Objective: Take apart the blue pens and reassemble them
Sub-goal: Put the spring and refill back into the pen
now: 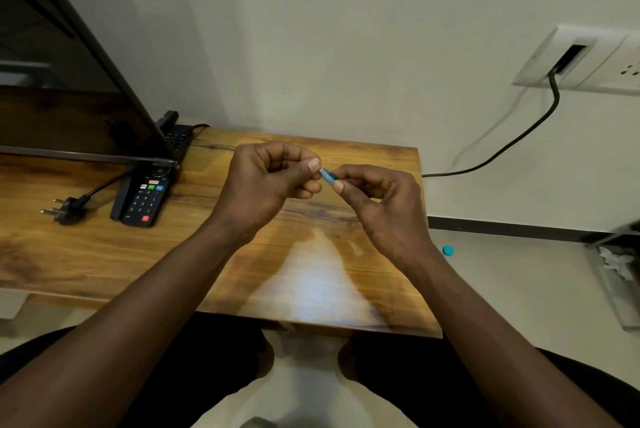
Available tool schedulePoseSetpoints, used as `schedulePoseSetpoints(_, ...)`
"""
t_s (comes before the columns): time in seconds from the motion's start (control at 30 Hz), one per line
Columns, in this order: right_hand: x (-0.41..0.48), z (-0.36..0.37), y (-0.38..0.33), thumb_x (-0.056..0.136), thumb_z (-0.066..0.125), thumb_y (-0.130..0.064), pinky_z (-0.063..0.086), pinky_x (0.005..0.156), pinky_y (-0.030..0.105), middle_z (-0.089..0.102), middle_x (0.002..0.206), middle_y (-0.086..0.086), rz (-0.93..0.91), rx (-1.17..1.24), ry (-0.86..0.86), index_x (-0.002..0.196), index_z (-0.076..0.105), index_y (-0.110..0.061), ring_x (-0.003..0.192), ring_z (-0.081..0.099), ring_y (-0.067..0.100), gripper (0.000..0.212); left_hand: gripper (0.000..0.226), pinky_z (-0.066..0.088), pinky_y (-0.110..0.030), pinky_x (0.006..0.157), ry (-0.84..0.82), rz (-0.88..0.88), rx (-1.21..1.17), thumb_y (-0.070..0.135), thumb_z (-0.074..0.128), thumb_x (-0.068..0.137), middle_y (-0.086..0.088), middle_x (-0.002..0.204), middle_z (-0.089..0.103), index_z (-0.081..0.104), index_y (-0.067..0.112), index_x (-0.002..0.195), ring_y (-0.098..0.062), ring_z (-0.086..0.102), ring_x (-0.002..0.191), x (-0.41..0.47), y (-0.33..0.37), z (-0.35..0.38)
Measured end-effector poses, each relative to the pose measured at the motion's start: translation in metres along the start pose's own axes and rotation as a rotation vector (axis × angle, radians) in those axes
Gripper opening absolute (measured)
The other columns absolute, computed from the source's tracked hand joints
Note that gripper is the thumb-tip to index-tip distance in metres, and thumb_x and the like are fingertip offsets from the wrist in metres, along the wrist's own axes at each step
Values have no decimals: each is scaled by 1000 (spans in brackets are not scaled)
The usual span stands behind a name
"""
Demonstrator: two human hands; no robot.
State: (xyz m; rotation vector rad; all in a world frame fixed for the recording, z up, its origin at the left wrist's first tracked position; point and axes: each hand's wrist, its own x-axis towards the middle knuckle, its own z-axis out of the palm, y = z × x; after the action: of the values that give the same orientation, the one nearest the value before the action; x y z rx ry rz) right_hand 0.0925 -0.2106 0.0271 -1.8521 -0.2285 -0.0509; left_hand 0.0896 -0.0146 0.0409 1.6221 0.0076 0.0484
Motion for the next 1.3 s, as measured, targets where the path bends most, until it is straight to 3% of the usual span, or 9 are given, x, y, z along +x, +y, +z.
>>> schedulePoseSetpoints(0.27, 1, 2, 0, 90, 77, -17, 61, 81, 49, 78, 87, -10, 38, 33, 21, 104, 81, -22, 85, 72, 11, 15, 13, 65, -31, 71, 0, 94, -2, 4, 74, 93, -15, 88, 80, 76, -4, 103, -22, 79, 78, 0, -3, 1)
schedulePoseSetpoints(0.53, 1, 0, 1, 91, 76, -19, 63, 79, 45, 78, 91, -12, 34, -4, 7, 104, 81, -25, 87, 71, 9, 15, 13, 65, -31, 71, -9, 87, 17, 5, 72, 95, -15, 87, 79, 76, -2, 105, -23, 79, 77, 0, -5, 1)
schedulePoseSetpoints(0.9, 0, 2, 4, 91, 77, -18, 63, 78, 45, 78, 92, -14, 37, -24, -2, 104, 81, -23, 90, 71, 8, 15, 18, 64, -26, 68, -112, -87, -7, 8, 76, 90, -19, 89, 80, 77, -2, 105, -22, 79, 77, 2, 1, -5)
schedulePoseSetpoints(1.1, 3, 4, 0, 90, 77, -18, 62, 78, 49, 78, 87, -9, 49, 36, 24, 102, 81, -24, 85, 72, 13, 14, 21, 64, -29, 64, -51, -63, 3, 10, 76, 93, -17, 88, 80, 74, 2, 112, -24, 79, 74, 1, 2, -4)
schedulePoseSetpoints(1.2, 5, 5, -2, 90, 78, -17, 61, 79, 50, 77, 84, -6, 63, 75, 56, 101, 81, -23, 82, 72, 15, 13, 21, 63, -30, 60, 0, -77, -11, 16, 75, 94, -18, 84, 80, 71, 4, 111, -24, 77, 68, 1, 3, -2)
schedulePoseSetpoints(1.3, 6, 5, -2, 89, 79, -18, 62, 80, 50, 77, 85, -6, 68, 87, 63, 102, 81, -24, 84, 72, 16, 14, 24, 52, -25, 48, 44, -57, -17, 23, 74, 94, -11, 70, 74, 74, 1, 101, -17, 65, 52, 1, 2, -1)
